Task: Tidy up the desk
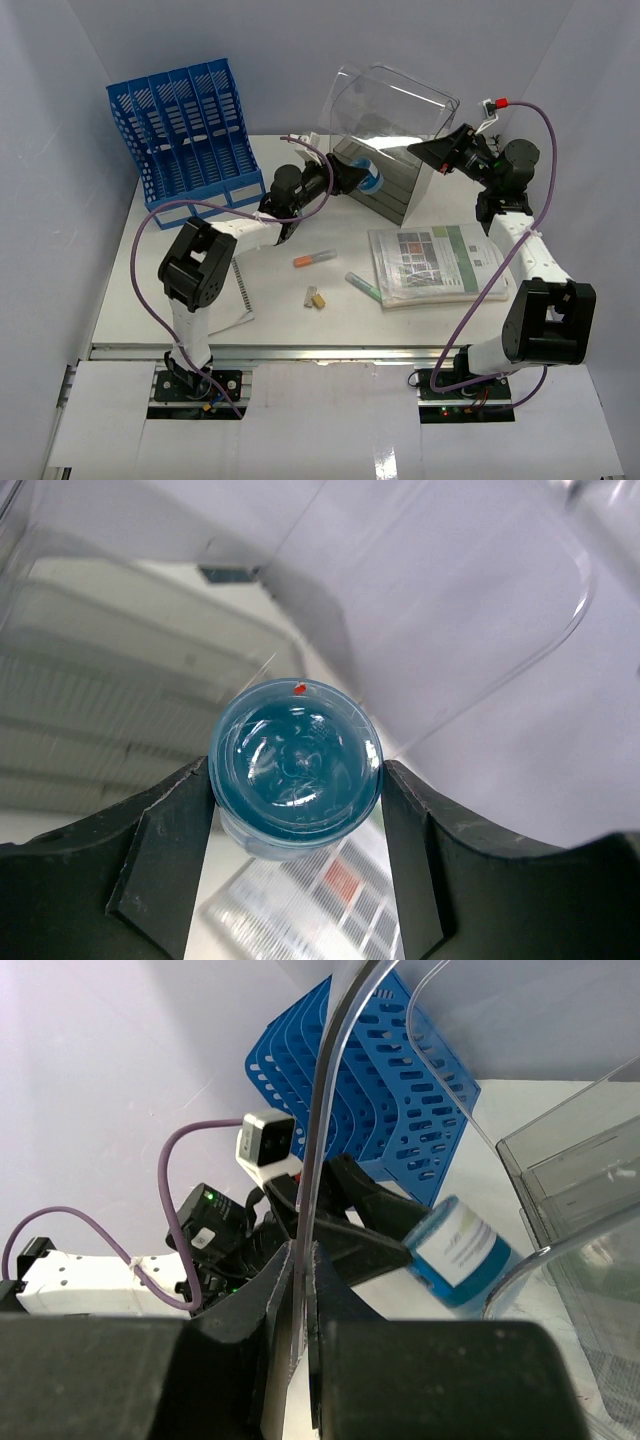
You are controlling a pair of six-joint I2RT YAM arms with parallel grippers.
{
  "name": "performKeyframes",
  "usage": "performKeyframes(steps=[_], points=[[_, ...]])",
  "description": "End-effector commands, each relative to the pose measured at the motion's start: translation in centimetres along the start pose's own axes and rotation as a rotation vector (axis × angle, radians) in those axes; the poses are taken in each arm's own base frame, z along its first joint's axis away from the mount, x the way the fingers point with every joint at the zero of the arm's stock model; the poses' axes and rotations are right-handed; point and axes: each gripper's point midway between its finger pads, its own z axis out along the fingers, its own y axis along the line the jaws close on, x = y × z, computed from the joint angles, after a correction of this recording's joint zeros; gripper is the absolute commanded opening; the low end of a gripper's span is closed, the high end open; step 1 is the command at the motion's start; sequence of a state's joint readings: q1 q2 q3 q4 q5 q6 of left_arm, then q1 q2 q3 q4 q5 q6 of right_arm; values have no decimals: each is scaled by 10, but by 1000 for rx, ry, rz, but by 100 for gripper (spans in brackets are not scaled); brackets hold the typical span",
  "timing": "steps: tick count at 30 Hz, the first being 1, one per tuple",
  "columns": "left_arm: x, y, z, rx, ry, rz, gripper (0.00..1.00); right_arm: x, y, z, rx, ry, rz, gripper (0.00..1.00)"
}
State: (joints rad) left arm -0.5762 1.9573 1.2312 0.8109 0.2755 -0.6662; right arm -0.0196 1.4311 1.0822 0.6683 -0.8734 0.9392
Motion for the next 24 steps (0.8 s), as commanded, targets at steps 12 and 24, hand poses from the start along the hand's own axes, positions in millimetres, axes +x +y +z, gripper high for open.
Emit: performKeyframes(steps=[12,24], points=[[-51,-56,43,232,-265,-155,16,-22,39,-4,-109,-64,-165,11],[-33,-46,68,147,-321,-127,17,-20,40,-5,-115,-58,-156,11]])
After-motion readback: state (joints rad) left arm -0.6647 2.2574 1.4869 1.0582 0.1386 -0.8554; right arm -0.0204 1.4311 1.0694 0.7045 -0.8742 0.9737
